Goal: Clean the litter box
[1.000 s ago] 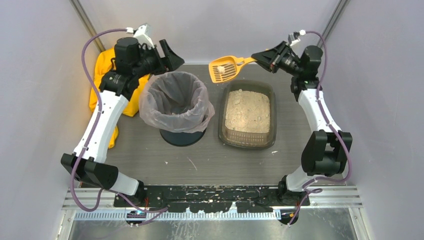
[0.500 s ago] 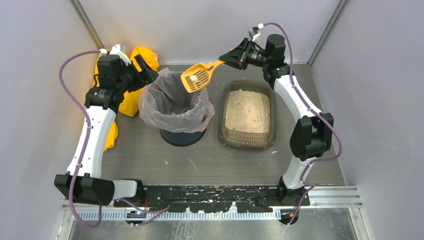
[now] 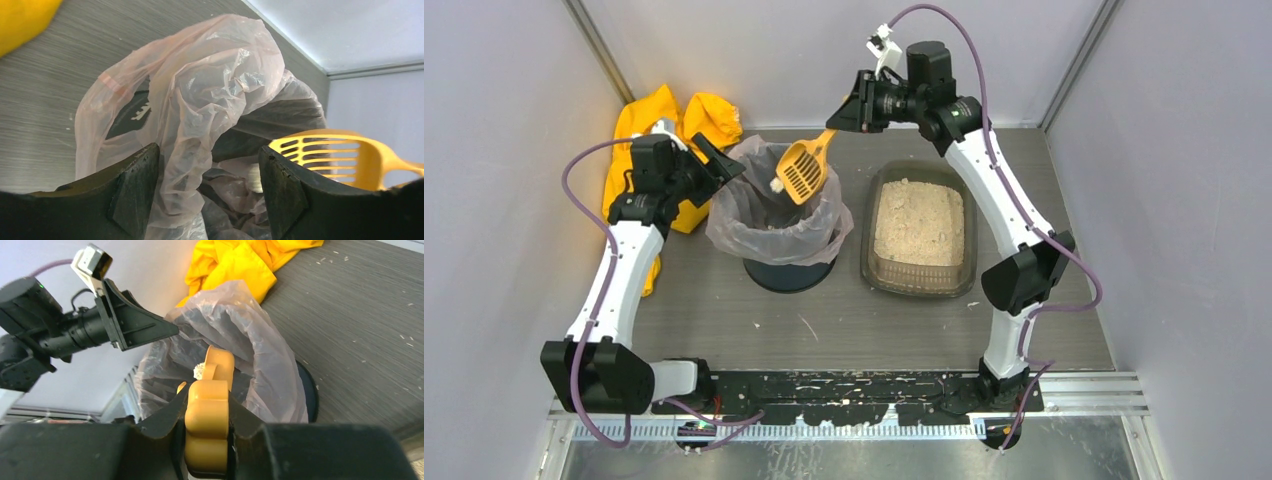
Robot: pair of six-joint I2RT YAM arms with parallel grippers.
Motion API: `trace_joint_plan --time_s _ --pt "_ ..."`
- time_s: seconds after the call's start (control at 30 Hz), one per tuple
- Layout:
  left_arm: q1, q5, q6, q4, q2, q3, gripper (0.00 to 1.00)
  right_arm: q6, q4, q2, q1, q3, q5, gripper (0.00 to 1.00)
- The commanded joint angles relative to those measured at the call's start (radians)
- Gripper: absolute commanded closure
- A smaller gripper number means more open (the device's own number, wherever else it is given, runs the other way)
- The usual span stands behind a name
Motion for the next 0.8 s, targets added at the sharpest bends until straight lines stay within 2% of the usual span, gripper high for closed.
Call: trace_joint_plan --time_s 0.0,0.2,0.4,0.57,0.67,0.77 --pt "0.003 0.098 -0.114 0.183 -0.032 -0.039 0.29 -0.183 -0.135 -0.034 0.024 0.044 0.104 0.99" --pt "-0.044 0.095 -0.181 0.284 -0.036 -0.09 0.31 -0.21 -0.078 -0.1 0.033 0.008 0.143 0.99" --pt "-0.071 0.085 -0.213 0.344 -0.052 -0.128 0.32 -0.097 0.092 -0.162 0.023 -0.056 0.08 0.99" --pt "-0.072 0.072 -0.2 0.342 -0.066 -0.13 0.33 0.173 0.395 -0.19 -0.044 -0.12 -0.038 0.99" --pt "-0.072 0.075 -0.186 0.336 -0.074 -0.124 0.33 0.399 0.647 -0.2 -0.128 -0.166 -0.099 0.99" --pt "-0.071 0.061 -0.134 0.308 -0.082 -0.087 0.33 0.539 0.8 -0.219 -0.227 -0.223 -0.123 0.99"
